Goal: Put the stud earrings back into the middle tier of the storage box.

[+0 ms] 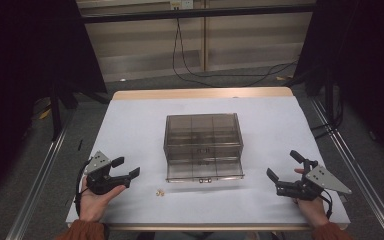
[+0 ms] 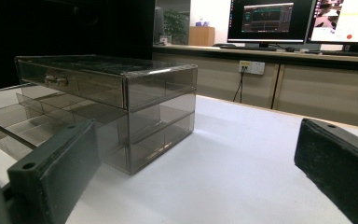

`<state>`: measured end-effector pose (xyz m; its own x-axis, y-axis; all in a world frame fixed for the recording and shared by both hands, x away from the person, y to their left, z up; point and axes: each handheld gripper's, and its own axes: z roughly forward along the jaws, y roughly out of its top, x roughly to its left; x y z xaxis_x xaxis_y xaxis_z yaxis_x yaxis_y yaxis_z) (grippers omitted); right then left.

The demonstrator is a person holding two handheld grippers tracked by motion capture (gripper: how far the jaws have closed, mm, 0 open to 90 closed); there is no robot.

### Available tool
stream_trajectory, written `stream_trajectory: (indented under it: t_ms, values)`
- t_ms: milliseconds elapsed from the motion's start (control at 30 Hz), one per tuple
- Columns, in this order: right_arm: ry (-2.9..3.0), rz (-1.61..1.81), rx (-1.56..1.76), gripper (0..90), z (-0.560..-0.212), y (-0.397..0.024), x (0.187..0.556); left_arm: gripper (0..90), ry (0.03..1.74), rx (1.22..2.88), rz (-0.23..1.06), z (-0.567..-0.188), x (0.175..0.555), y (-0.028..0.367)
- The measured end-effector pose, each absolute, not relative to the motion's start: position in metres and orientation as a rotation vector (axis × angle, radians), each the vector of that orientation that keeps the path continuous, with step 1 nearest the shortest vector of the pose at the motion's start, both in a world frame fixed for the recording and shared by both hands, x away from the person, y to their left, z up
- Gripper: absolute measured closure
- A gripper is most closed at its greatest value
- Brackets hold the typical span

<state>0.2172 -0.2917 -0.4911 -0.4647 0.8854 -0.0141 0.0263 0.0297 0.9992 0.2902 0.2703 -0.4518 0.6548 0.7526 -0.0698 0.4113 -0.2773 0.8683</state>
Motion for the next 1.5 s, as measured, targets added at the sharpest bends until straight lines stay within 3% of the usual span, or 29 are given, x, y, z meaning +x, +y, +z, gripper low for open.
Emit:
stream_trajectory:
  t_ms: [200, 833, 900, 1500]
  values:
    - [1.590, 1.522, 0.948, 0.0, -0.491, -0.291, 0.217, 23.9, 0.884, 1.990, 0.419, -0.451, 0.289, 0.264]
    - [1.590, 1.521, 0.949, 0.0, -0.491, -0.291, 0.217, 56.7, 0.761, 2.288, 0.285, -0.434, 0.286, 0.231]
    - [1.592, 1.521, 0.948, 0.0, -0.491, -0.292, 0.217, 65.5, 0.741, 2.318, 0.241, -0.432, 0.288, 0.226]
    - [1.593, 1.521, 0.948, 0.0, -0.491, -0.292, 0.217, 70.9, 0.516, 2.622, 0.108, -0.430, 0.295, 0.189]
